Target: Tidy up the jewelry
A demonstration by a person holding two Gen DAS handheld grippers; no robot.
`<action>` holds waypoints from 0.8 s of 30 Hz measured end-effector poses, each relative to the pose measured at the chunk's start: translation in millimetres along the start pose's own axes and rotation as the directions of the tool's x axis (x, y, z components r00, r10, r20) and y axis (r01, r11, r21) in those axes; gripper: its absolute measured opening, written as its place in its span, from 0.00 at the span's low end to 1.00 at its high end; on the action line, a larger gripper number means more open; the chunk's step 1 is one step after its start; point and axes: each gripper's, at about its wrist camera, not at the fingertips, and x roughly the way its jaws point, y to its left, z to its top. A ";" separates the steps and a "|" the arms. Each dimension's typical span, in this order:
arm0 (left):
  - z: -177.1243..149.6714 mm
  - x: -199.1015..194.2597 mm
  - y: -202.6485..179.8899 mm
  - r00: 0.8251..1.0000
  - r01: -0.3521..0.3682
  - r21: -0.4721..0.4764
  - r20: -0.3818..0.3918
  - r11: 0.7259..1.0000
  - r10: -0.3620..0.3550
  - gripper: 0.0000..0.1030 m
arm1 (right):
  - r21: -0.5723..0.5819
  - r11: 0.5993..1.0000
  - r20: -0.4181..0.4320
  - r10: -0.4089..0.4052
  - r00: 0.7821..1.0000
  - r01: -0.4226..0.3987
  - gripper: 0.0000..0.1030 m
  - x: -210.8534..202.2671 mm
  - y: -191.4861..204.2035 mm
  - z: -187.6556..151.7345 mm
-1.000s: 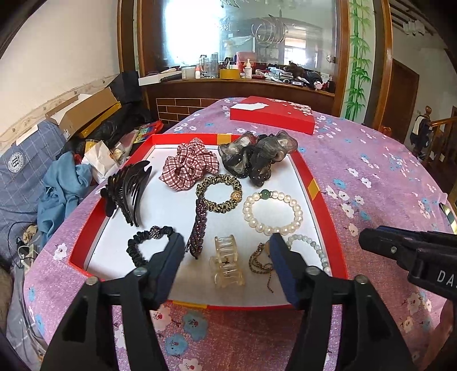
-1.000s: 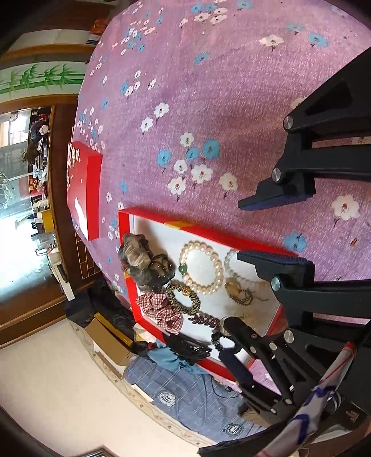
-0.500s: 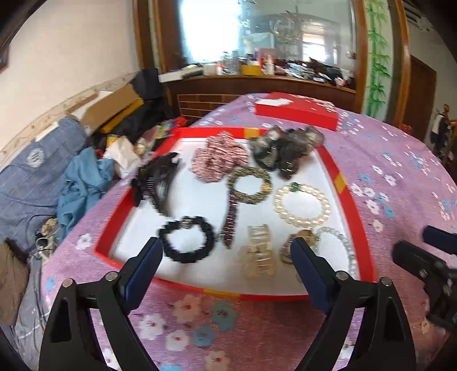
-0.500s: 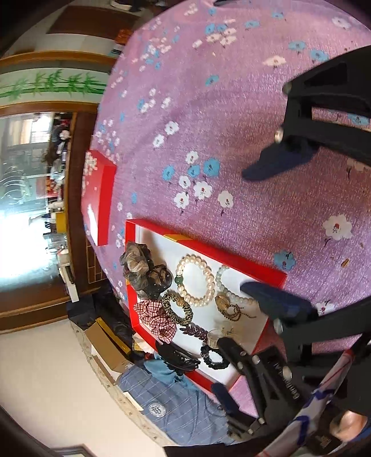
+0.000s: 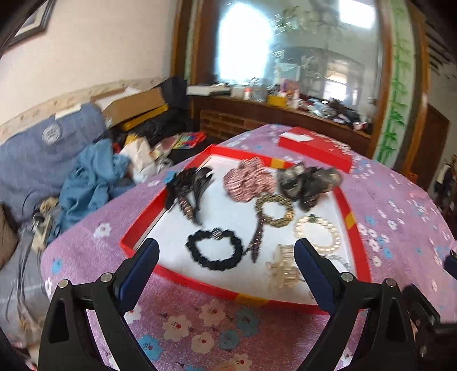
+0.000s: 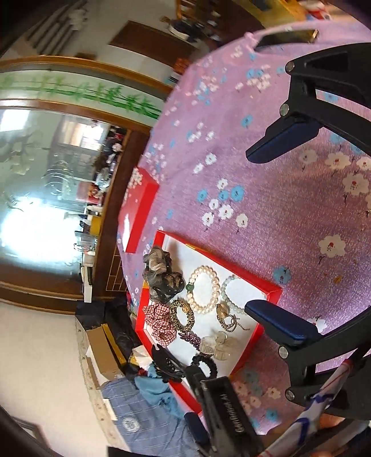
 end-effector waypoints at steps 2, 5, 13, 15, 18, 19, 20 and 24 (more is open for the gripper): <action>0.9 2.4 -2.7 0.998 -0.053 0.009 -0.013 0.999 0.053 0.92 | -0.010 1.000 0.011 -0.001 1.000 0.001 0.96 -2.2 2.1 -0.3; -0.8 -2.1 -11.1 0.998 -0.069 0.049 0.009 0.996 0.069 0.92 | -0.020 1.000 0.018 -0.010 1.000 0.010 0.96 -4.2 3.7 -1.0; -4.9 -12.1 -21.1 0.993 -0.107 0.100 0.067 0.989 0.100 0.95 | -0.033 0.999 0.014 -0.024 1.000 0.024 0.96 -3.4 6.7 -2.0; -4.2 -12.7 -17.4 0.995 -0.084 0.084 0.066 0.993 0.078 0.95 | -0.033 0.999 0.014 -0.025 1.000 0.025 0.96 -3.1 7.1 -2.0; -3.6 -11.1 -16.1 0.994 -0.093 0.079 0.057 0.992 0.089 0.95 | -0.037 0.999 0.012 -0.028 1.000 0.029 0.96 -2.3 7.5 -2.2; -3.3 -10.5 -18.1 0.993 -0.110 0.089 0.057 0.990 0.105 0.95 | -0.038 0.999 0.012 -0.028 1.000 0.029 0.96 -2.3 7.7 -2.5; -3.5 -10.4 -21.3 0.990 -0.132 0.105 0.062 0.986 0.126 0.95 | -0.039 0.999 0.012 -0.029 0.999 0.030 0.96 -1.9 7.7 -2.7; -7.9 -14.8 -34.0 0.978 -0.197 0.160 0.099 0.967 0.183 0.95 | -0.043 0.999 0.011 -0.032 0.999 0.032 0.96 -1.2 7.9 -3.3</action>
